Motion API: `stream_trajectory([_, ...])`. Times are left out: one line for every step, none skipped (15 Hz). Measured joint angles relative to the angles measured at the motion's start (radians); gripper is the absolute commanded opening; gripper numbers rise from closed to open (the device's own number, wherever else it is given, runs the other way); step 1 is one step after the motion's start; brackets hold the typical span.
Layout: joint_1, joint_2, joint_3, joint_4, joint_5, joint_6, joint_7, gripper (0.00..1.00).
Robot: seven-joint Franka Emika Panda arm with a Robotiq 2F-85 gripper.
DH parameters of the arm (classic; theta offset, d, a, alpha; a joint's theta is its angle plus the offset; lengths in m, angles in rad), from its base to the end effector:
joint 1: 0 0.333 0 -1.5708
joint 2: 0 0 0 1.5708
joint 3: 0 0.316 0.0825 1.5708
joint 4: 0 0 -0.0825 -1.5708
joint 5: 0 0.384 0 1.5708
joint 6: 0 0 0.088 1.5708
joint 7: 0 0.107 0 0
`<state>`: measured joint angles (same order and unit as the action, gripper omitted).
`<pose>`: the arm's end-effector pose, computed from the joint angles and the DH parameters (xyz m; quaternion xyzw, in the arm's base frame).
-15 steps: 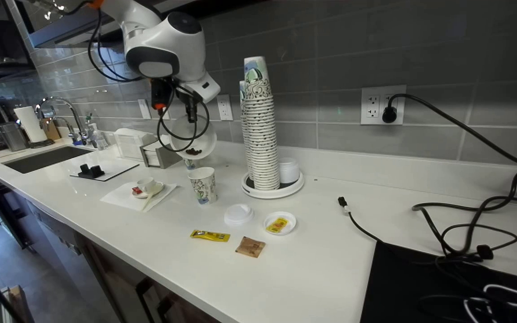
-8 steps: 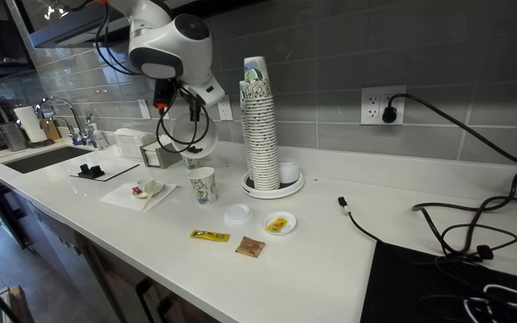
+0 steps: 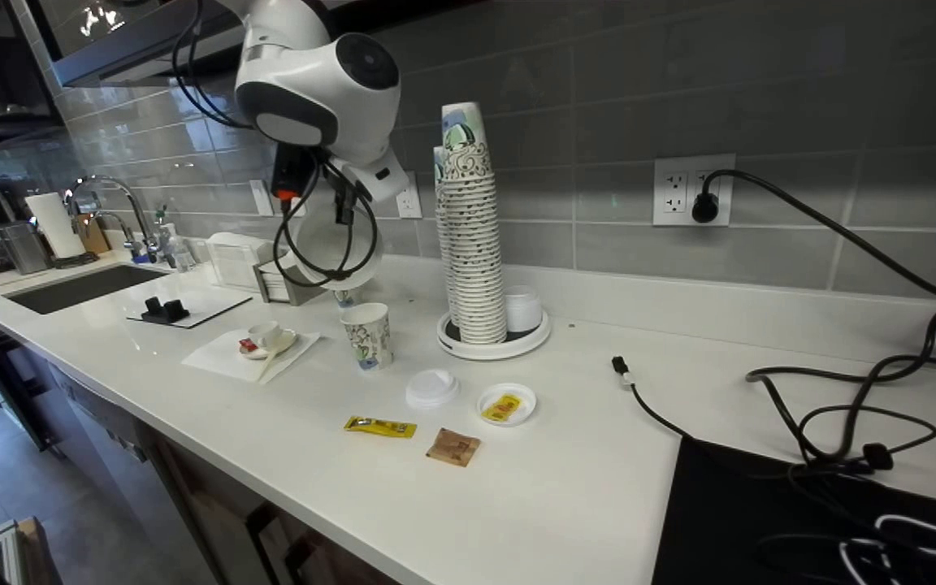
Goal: Lift the white bowl, pour its content in the cup and the move it forward
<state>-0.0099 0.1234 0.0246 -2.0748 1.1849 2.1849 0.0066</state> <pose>0.5795 0.0423 0.3883 -0.8301 0.3215 0.0108 0.4554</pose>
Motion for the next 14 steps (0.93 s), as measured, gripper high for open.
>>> stream_trajectory([-0.003,-0.004,-0.005,-0.007,0.009,-0.017,-0.011,0.01])
stream_trajectory([-0.004,-0.007,-0.011,-0.014,0.019,-0.033,-0.023,0.01])
stream_trajectory([-0.004,-0.009,-0.015,-0.019,0.028,-0.044,-0.034,0.01])
stream_trajectory([-0.004,-0.009,-0.018,-0.022,0.034,-0.051,-0.044,0.01])
stream_trajectory([-0.004,-0.009,-0.021,-0.024,0.044,-0.056,-0.056,0.01])
stream_trajectory([-0.004,-0.009,-0.024,-0.027,0.058,-0.062,-0.07,0.01])
stream_trajectory([-0.004,-0.009,-0.026,-0.032,0.072,-0.068,-0.086,0.01])
stream_trajectory([-0.004,-0.009,-0.027,-0.037,0.085,-0.072,-0.1,0.01])
stream_trajectory([-0.004,-0.009,-0.028,-0.042,0.098,-0.075,-0.115,0.01])
stream_trajectory([-0.004,-0.007,-0.029,-0.046,0.109,-0.075,-0.129,0.01])
stream_trajectory([-0.004,-0.005,-0.03,-0.047,0.115,-0.076,-0.14,0.01])
stream_trajectory([-0.004,-0.003,-0.032,-0.048,0.124,-0.077,-0.15,0.01])
stream_trajectory([-0.005,-0.001,-0.034,-0.048,0.137,-0.079,-0.163,0.01])
stream_trajectory([-0.005,0.002,-0.037,-0.048,0.148,-0.08,-0.177,0.01])
